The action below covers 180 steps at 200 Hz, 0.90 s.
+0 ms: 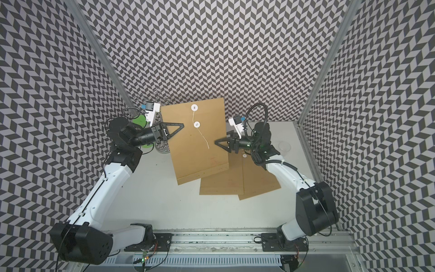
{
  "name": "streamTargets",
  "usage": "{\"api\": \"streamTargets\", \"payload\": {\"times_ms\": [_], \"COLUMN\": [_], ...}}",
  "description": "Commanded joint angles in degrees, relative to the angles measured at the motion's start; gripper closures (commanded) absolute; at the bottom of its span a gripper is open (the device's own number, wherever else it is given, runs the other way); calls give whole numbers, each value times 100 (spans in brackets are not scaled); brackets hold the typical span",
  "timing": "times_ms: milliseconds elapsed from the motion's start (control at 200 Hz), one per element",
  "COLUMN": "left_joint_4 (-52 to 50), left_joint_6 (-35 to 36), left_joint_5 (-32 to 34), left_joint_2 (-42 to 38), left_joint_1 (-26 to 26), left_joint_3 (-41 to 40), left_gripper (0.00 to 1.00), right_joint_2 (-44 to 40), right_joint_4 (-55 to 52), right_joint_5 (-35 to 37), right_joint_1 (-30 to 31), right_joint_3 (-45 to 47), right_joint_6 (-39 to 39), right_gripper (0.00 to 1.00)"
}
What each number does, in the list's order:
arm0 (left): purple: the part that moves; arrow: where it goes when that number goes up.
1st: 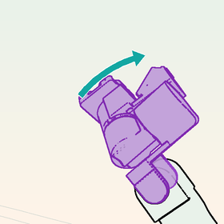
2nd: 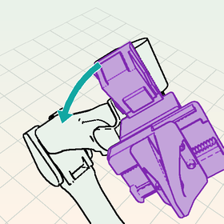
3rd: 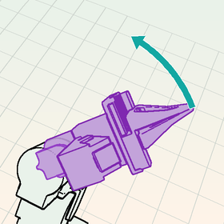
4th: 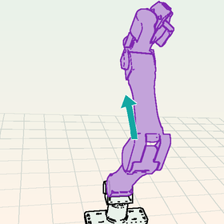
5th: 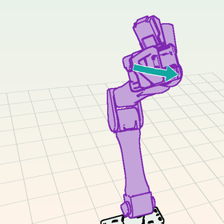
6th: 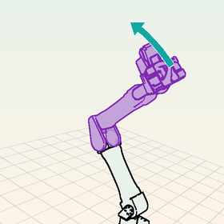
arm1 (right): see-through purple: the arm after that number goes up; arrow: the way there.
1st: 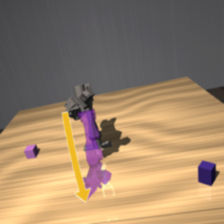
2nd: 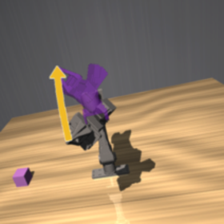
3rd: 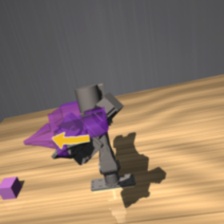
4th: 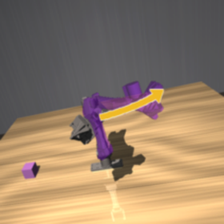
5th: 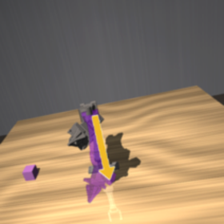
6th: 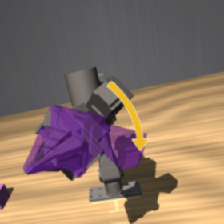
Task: Close the mouth of the file bag
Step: Place the file bag at the center of the board.
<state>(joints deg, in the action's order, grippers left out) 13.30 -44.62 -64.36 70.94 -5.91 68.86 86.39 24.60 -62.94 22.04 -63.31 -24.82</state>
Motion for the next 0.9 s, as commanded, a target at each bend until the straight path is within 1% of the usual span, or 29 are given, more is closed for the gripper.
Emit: {"api": "streamTargets", "payload": {"times_ms": [0, 20, 70, 105, 165, 240, 315, 376, 436, 521, 626, 686, 751, 821, 896], "left_joint_4": [-248, -371, -652, -872, -1415, -2459, -3391, -3761, -3919, -3897, -3677, -3583, -3571, -3567, -3538], "left_joint_6": [186, 241, 336, 413, 676, 1252, 1661, 1829, 2014, 2104, 2099, 2098, 2169, 2173, 2177], "left_joint_5": [452, 548, 762, 936, 1364, 2276, 3731, 4671, 5152, 5255, 4872, 4703, 4595, 4549, 4462], "left_joint_2": [45, 52, 55, 52, 10, -53, -120, -177, -200, -199, -217, -244, -251, -267, -271], "left_joint_1": [148, 191, 298, 362, 483, 602, 723, 822, 814, 740, 556, 433, 335, 289, 268], "left_joint_3": [14, 36, 82, 116, 238, 546, 824, 920, 1000, 1029, 914, 835, 813, 806, 792], "left_gripper": [95, 91, 76, 68, 59, 54, 51, 51, 51, 51, 51, 51, 51, 51, 51], "right_joint_2": [-33, -5, 50, 71, 42, -74, -165, -88, 18, 244, 845, 1218, 1573, 1931, 2344], "right_joint_4": [388, 420, 613, 743, 862, 885, 636, 394, 191, -53, 652, 908, 920, 1258, 1153], "right_joint_5": [-448, -448, -396, -336, -175, 90, 550, 877, 1244, 1974, 2436, 2668, 3036, 3397, 3662], "right_joint_1": [35, 37, 37, 37, 37, 34, 46, 83, 263, 941, 1784, 2204, 2547, 2814, 3003], "right_joint_3": [60, 71, 136, 196, 322, 529, 691, 803, 965, 1018, 966, 720, 437, 272, -138], "right_joint_6": [-278, -378, -680, -901, -1181, -1412, -1642, -1984, -2210, -2149, -2794, -3020, -3211, -3549, -3650], "right_gripper": [88, 92, 100, 100, 100, 100, 100, 100, 100, 100, 100, 100, 100, 100, 100]}}
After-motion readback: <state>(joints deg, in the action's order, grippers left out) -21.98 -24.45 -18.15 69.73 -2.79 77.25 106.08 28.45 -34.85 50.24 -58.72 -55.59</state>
